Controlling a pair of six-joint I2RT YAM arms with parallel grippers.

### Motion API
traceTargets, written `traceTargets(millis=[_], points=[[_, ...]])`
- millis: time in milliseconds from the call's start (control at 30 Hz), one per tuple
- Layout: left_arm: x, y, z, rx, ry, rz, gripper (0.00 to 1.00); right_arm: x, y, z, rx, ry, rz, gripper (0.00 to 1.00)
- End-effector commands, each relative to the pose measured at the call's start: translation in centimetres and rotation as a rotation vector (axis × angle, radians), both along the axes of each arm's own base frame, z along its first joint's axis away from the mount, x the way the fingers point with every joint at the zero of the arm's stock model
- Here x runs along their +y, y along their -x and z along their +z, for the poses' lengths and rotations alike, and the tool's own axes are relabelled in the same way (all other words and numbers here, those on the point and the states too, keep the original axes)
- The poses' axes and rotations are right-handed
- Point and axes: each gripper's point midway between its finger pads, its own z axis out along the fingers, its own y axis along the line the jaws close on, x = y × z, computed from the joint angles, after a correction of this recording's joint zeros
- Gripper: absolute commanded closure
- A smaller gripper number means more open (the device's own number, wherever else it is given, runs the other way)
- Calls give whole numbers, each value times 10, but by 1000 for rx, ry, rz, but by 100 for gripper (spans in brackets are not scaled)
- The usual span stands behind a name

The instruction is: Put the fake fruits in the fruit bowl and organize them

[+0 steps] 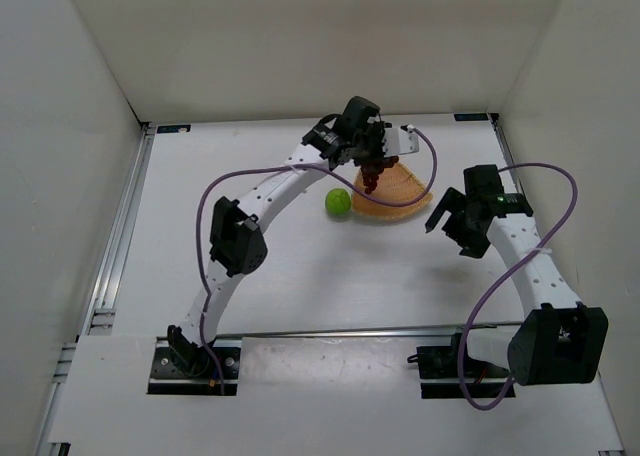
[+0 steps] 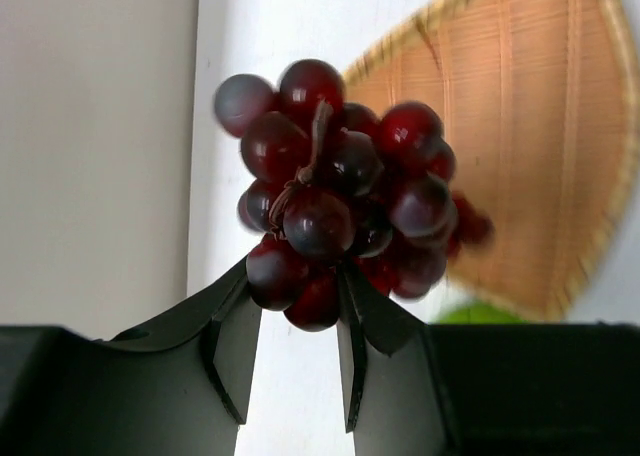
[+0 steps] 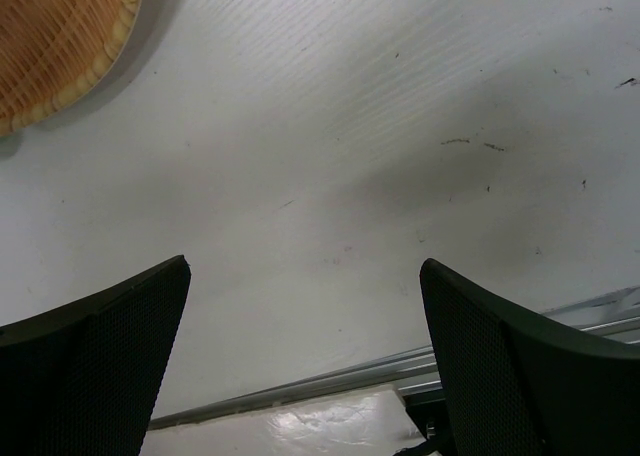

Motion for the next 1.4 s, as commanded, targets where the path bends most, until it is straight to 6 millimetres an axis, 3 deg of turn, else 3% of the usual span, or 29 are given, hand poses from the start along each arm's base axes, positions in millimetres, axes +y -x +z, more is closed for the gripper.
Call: traceTargets(millis=[0, 67, 200, 400, 500, 533, 600, 733, 833, 867, 933, 967, 1000, 1033, 1067, 1100, 1133, 1167, 1200, 1233, 1267, 1300, 1333, 1367], points=[[-37, -4, 20, -18, 156, -63, 90, -12, -11, 15, -43, 33, -48, 0], [-45, -1, 10, 11, 171, -95, 90, -17, -12, 17, -38, 53, -56, 0], [-59, 11, -6, 82, 201, -168, 80, -24, -11, 20, -24, 76, -65, 0], [-50, 0, -16, 106, 207, -86, 40, -30, -5, 11, 13, 100, -72, 0], [-43, 3, -11, 118, 211, -53, 18, -30, -5, 11, 13, 100, -72, 0], [-40, 6, 0, 107, 221, -54, 10, -30, -5, 11, 13, 100, -72, 0], [-35, 13, -5, 123, 201, -65, 4, -28, -9, 15, -5, 94, -59, 0], [-24, 20, 8, 110, 196, -10, 1, -24, -14, 19, -25, 76, -42, 0], [0, 20, 37, 75, 218, 106, 1, 5, -24, 26, -97, -27, 115, 0], [16, 18, 60, 48, 250, 155, 1, 20, -28, 30, -130, -54, 190, 0], [58, 0, 70, 50, 286, 328, 1, 55, -34, 32, -157, -52, 369, 0], [82, 0, 93, 29, 326, 383, 1, 67, -40, 34, -167, -39, 421, 0], [120, -16, 97, 18, 338, 487, 1, 90, -40, 35, -176, -34, 515, 0], [141, -16, 82, 62, 340, 548, 1, 106, -55, 36, -179, -31, 557, 0], [168, -14, 99, 42, 371, 598, 1, 122, -61, 38, -187, -43, 604, 0], [191, -14, 95, 53, 367, 644, 1, 144, -63, 40, -191, -44, 670, 0], [232, -20, 79, 75, 356, 746, 1, 154, -77, 23, -150, -3, 687, 0], [254, -16, 76, 92, 352, 792, 1, 170, -100, 46, -216, 22, 708, 0], [277, -10, 85, 82, 367, 842, 1, 186, -110, 26, -169, 57, 743, 0], [312, -10, 83, 95, 377, 911, 1, 192, -117, 23, -150, 84, 745, 0], [328, -2, 68, 139, 370, 958, 1, 200, -127, 22, -150, 98, 749, 0], [346, 10, 68, 159, 377, 991, 1, 218, -146, 20, -162, 95, 757, 0], [373, 13, 63, 166, 382, 1043, 1, 225, -151, 16, -150, 101, 742, 0], [385, 26, 37, 227, 355, 1082, 1, 229, -159, 14, -151, 107, 726, 0]])
